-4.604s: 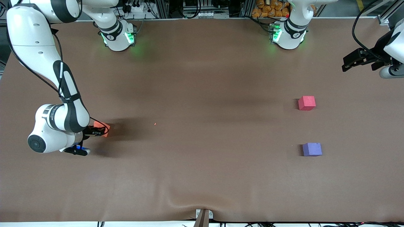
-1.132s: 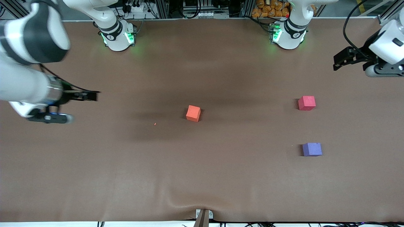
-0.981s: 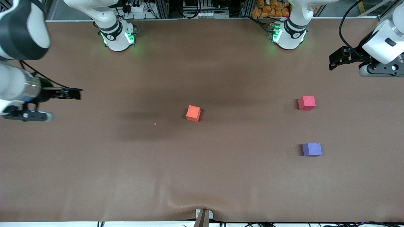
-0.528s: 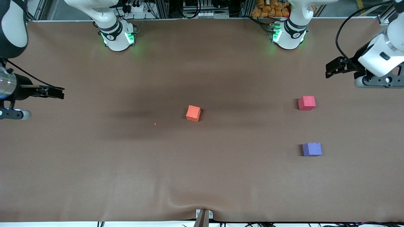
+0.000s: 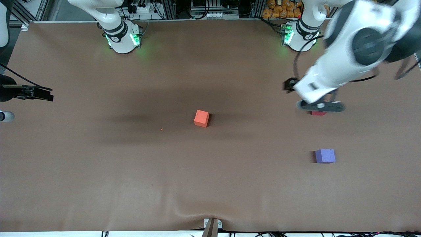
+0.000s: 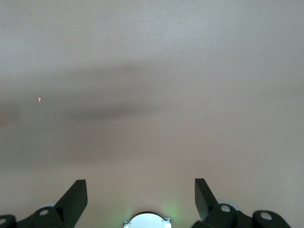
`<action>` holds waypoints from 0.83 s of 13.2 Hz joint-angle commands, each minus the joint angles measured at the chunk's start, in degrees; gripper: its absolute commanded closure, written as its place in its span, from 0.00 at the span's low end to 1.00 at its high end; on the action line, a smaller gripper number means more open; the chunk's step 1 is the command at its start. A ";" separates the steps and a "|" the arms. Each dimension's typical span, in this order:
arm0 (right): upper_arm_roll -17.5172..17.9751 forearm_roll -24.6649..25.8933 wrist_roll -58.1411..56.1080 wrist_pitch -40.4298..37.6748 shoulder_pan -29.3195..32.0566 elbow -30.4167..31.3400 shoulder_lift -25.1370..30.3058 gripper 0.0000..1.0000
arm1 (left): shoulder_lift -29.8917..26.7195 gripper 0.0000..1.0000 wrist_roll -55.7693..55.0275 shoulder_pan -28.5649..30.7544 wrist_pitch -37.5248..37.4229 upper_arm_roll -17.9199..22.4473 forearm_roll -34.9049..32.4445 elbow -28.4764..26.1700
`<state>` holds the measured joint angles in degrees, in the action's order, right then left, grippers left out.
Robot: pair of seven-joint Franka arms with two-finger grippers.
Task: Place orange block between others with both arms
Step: 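Reach the left gripper toward the orange cube at the table middle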
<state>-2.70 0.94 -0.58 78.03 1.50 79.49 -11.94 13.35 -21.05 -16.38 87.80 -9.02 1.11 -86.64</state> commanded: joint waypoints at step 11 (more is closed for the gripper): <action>-0.03 2.05 0.22 1.77 1.22 -0.30 0.16 0.00 | 19.60 0.00 -26.76 -19.21 17.40 1.02 -6.91 6.31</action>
<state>-3.01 2.38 -0.52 79.81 1.30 79.49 -12.03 31.23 -46.05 -33.87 105.05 -8.71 -4.21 -82.42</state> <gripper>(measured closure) 0.000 0.000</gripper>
